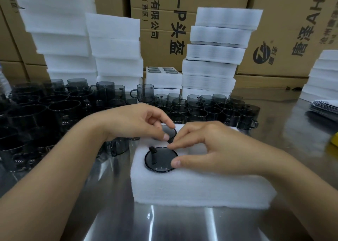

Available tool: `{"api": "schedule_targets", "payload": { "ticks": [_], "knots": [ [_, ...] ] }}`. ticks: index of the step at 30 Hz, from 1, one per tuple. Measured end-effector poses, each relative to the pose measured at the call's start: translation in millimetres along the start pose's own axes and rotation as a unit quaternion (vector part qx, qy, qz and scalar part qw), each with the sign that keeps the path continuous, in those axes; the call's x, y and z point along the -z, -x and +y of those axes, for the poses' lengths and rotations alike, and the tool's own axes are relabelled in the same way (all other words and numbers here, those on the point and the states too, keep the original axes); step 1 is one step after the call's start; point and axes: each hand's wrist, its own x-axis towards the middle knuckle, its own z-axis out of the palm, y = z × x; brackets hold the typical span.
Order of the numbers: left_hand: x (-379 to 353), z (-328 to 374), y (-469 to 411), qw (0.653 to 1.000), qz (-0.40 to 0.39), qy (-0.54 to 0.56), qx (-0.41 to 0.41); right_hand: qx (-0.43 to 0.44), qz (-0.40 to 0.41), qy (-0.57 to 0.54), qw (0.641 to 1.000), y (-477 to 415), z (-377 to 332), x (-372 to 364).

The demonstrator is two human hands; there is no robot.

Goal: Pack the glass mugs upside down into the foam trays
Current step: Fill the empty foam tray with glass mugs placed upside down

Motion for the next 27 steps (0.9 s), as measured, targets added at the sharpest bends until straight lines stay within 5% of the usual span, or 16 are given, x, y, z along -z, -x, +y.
{"api": "schedule_targets", "payload": {
  "ticks": [2,5,9,16,27],
  "knots": [
    [-14,2,-10,0.992,0.106,0.044,-0.042,-0.027,0.039,-0.065,0.997,1,8,14],
    [-28,3,-21,0.97,0.218,0.058,-0.091,-0.119,0.22,-0.126,0.96,0,42,36],
    [-38,-3,-25,0.964,0.249,-0.007,-0.099,-0.254,0.352,0.142,0.89,5,106,57],
    [-42,-5,-26,0.967,0.24,-0.009,-0.083,-0.421,0.18,0.217,0.862,24,174,52],
    [-42,-5,-26,0.972,0.224,-0.028,-0.073,-0.426,0.091,0.204,0.877,28,197,47]
  ]
}}
